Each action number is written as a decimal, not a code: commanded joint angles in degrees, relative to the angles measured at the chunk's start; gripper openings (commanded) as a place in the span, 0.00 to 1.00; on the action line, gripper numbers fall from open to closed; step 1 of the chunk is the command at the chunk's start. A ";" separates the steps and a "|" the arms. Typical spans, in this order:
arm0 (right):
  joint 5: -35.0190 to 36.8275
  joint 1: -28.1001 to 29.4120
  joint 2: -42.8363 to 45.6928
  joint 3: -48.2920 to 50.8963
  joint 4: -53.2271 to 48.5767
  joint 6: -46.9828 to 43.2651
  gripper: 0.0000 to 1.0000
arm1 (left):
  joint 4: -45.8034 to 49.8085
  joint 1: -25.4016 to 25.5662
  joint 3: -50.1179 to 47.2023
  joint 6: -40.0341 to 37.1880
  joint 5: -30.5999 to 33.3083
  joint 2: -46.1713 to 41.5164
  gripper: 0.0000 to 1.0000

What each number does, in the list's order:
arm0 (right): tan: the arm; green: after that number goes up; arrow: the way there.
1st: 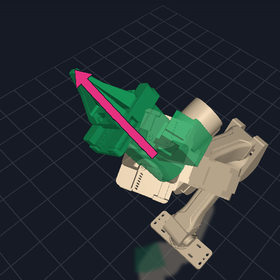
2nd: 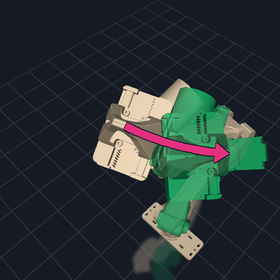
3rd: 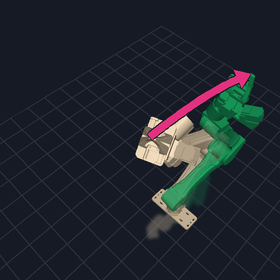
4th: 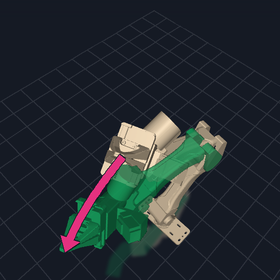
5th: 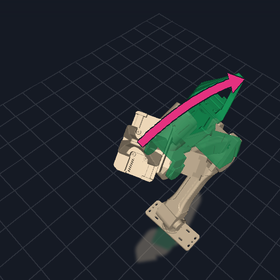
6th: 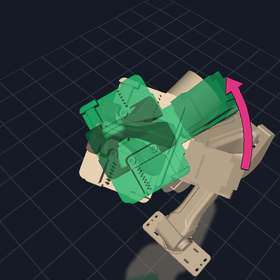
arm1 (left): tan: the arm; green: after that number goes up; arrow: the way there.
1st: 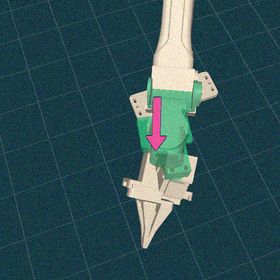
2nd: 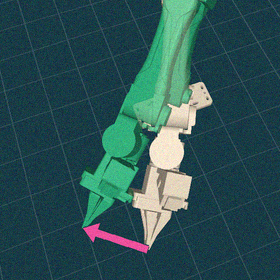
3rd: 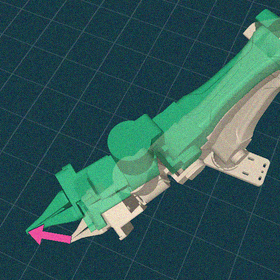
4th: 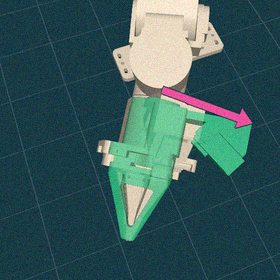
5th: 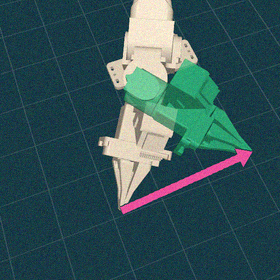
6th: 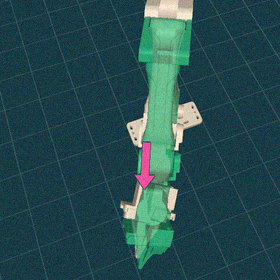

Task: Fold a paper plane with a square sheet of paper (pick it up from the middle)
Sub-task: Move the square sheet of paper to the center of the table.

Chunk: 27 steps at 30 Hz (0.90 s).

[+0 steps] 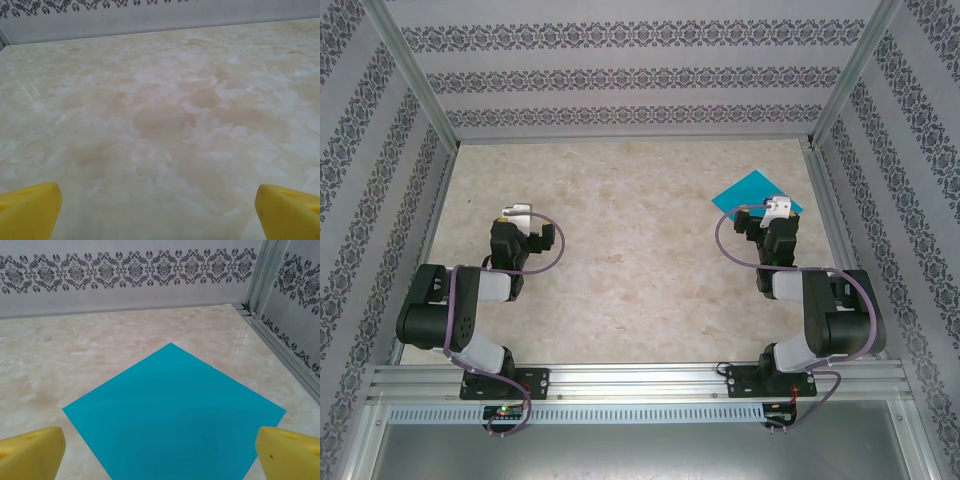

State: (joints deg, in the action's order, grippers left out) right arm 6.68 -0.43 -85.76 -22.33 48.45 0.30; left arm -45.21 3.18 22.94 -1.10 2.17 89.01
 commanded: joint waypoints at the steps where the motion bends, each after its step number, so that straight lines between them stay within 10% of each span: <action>1: -1.23 -0.19 -0.17 -0.09 1.13 -0.08 0.98 | -1.83 0.51 1.13 -0.74 -0.52 0.46 1.00; 9: -2.00 -0.14 1.96 0.26 0.35 -0.43 0.98 | -0.45 0.52 1.40 -0.32 1.11 -0.78 1.00; 18: 5.29 1.22 18.40 -12.10 -37.27 9.06 0.98 | 30.27 0.52 12.84 6.57 5.32 -11.77 1.00; 27: -6.65 1.31 9.76 -30.28 -62.77 23.56 0.98 | 63.42 0.52 32.81 18.91 5.98 -9.82 1.00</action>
State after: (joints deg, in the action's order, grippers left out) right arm 4.47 0.38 -72.05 -49.32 -2.24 16.43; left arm 3.14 3.18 51.46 12.84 8.64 77.43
